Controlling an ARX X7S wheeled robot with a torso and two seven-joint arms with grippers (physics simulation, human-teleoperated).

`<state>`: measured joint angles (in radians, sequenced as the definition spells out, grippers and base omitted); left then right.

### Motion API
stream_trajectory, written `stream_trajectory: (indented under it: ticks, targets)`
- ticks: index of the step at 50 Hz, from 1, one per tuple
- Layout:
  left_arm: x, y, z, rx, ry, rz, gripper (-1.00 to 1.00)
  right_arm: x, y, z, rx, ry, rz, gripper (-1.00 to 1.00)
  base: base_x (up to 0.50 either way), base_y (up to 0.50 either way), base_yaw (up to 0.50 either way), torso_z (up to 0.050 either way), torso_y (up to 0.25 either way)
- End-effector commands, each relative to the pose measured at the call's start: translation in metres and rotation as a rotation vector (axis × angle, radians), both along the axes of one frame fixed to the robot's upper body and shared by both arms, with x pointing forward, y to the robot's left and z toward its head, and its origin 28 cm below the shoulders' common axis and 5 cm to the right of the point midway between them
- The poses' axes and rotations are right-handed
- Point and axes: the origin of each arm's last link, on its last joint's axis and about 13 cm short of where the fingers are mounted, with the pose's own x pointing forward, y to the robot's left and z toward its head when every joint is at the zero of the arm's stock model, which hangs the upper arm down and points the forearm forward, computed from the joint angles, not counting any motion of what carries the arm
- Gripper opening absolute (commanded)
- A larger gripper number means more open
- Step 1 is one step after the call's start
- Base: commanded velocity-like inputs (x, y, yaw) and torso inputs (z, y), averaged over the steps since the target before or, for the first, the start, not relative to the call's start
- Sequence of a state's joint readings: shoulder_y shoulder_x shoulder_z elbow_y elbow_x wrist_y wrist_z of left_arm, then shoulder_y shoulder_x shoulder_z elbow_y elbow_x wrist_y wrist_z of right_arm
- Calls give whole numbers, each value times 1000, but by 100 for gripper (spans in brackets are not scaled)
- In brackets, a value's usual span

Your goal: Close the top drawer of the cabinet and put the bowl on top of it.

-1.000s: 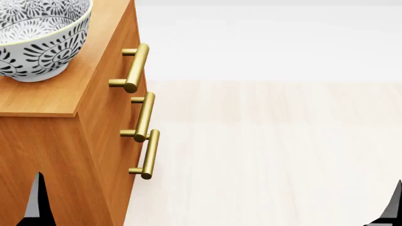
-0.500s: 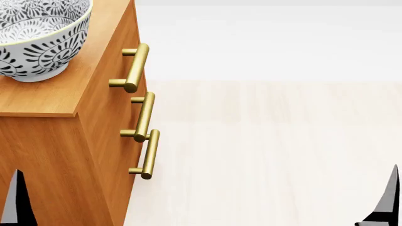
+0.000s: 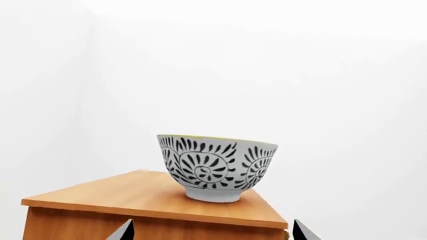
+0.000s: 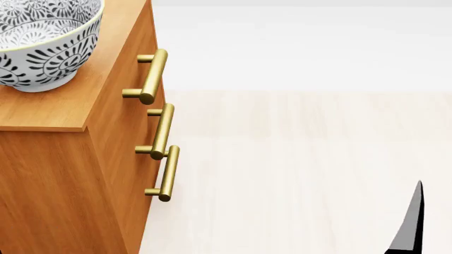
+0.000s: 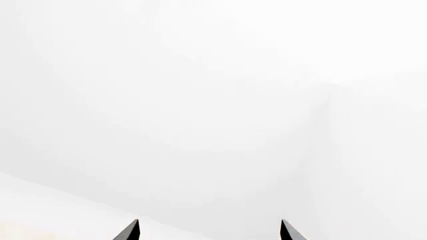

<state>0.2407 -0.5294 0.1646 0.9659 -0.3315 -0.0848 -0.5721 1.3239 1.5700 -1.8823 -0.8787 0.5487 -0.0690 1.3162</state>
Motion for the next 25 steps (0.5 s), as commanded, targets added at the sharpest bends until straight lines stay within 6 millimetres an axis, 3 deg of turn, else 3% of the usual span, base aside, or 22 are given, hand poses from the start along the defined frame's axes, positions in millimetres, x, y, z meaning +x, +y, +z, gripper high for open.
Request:
stream_trajectory:
  ticks: [1, 25]
  targets:
    - [-10, 0, 7, 0, -37, -3, 100, -19, 17, 8, -26, -83, 18, 100, 0, 0, 0, 0, 0]
    - [-19, 2, 13, -10, -76, 5, 100, -22, 18, 4, -36, -125, 30, 100, 0, 0, 0, 0, 0]
